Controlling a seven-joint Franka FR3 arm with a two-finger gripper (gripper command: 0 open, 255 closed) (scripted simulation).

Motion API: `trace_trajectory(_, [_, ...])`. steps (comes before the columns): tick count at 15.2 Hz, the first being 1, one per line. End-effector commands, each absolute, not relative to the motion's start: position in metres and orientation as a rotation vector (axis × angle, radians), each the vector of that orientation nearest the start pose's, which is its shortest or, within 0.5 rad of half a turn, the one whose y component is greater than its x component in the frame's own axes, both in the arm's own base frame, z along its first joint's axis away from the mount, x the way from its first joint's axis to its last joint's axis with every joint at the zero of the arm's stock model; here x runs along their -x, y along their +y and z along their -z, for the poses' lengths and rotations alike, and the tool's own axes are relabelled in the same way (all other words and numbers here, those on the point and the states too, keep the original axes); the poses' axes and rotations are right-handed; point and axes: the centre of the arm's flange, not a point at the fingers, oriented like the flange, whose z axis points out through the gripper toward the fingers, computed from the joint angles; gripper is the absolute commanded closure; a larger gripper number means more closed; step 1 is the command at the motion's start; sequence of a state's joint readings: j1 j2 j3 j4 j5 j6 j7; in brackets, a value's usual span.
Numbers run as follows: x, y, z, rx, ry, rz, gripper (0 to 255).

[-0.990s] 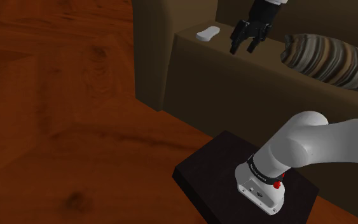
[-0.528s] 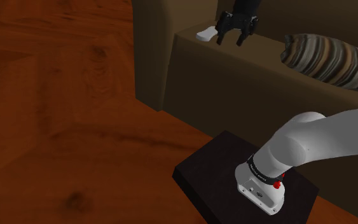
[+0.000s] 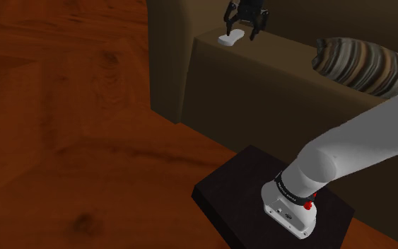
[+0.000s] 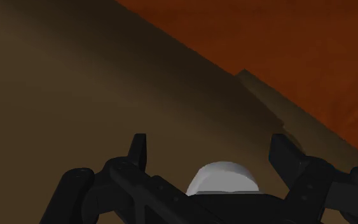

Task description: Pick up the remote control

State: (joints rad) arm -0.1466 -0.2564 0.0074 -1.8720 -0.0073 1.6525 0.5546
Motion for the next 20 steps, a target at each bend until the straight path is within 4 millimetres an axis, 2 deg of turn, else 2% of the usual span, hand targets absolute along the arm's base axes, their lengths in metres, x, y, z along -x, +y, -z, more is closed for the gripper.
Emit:
trace_trajectory(1, [-0.497, -0.082, -0.623, 2.912, 1.188, 0.049, 0])
trace_trajectory(10, [-0.585, -0.167, -0.621, 2.67, 1.68, 0.005, 0])
trace_trajectory(11, [-0.589, -0.173, -0.621, 2.653, 1.708, 0.003, 0])
trace_trajectory(18, [-0.589, -0.173, -0.584, 2.653, 1.708, 0.003, 0])
trace_trajectory(20, [-0.589, -0.173, -0.581, 2.653, 1.708, 0.003, 0])
